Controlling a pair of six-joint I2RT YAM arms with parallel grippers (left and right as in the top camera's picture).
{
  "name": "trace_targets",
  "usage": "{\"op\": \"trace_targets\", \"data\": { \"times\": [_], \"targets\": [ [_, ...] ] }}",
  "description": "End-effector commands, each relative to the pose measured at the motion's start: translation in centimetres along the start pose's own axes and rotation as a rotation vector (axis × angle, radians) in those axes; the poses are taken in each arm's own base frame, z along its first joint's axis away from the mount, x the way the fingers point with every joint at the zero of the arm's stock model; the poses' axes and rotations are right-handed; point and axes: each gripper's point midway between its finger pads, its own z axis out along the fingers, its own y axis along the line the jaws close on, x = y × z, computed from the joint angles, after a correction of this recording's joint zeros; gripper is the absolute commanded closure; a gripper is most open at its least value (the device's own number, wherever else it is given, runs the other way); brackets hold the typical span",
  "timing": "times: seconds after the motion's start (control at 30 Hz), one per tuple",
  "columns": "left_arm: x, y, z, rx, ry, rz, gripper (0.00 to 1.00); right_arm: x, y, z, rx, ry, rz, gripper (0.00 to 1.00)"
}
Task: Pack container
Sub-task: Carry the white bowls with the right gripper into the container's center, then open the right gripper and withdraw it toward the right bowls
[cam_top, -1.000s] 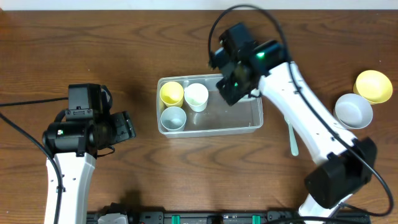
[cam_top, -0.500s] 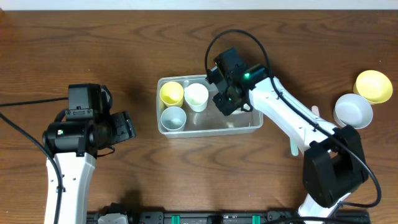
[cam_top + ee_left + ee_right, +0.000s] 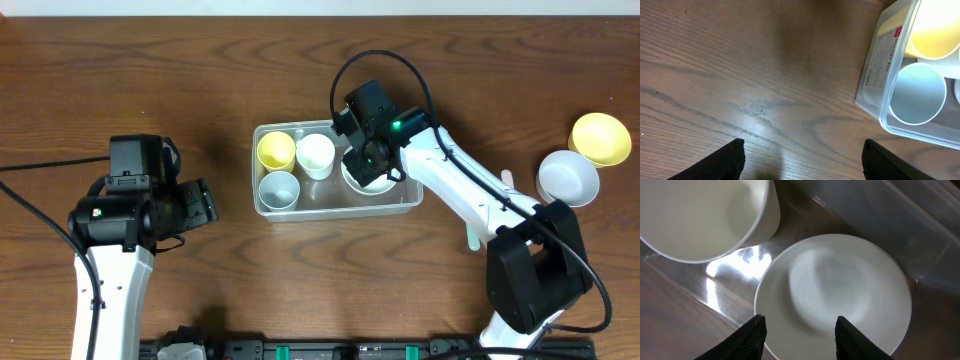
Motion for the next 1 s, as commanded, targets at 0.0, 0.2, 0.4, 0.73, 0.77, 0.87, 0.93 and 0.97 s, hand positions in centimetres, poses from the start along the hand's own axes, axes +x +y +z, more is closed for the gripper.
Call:
{"op": "trace_targets", "data": {
  "times": [0.0,0.2,0.4,0.73,0.77,0.87,0.93,0.97],
  "targets": [
    [-0.2,0.2,-0.4,-0.009,-0.015,-0.004,0.25,-0.4,0.1,-0.2,0.006,-0.013,-0.005,0.57],
    [-0.2,0.2,-0.4,-0.009,-0.015,-0.004,0.25,-0.1,-1.9,-0.3,0.097,-0.008,0.113,0.99],
    [-0.2,0.2,-0.4,-0.009,-0.015,-0.004,0.25,0.4,-3.3,0.6,0.140,0.011,0.143,0.99],
    [-0.2,0.2,-0.4,-0.009,-0.015,-0.004,0.25,2.5,-4.7,5.8,0.166,0.129,0.160,0.99],
    [-0.2,0.2,-0.4,-0.009,-0.015,-0.004,0.25,2.5,-5.0,6.0,0.185,0.128,0.170,0.99],
    [-0.2,0.2,-0.4,-0.009,-0.015,-0.004,0.25,2.4,-6.4,5.9,0.265,0.114,0.227,0.99],
    [-0.2,0.2,-0.4,-0.009,-0.015,-0.004,0.25,2.2,-7.2,5.6,0.313,0.101,0.246,0.99],
    [-0.2,0.2,-0.4,-0.009,-0.015,-0.004,0.25,2.2,-7.5,5.5,0.330,0.097,0.250,0.99]
  ]
}}
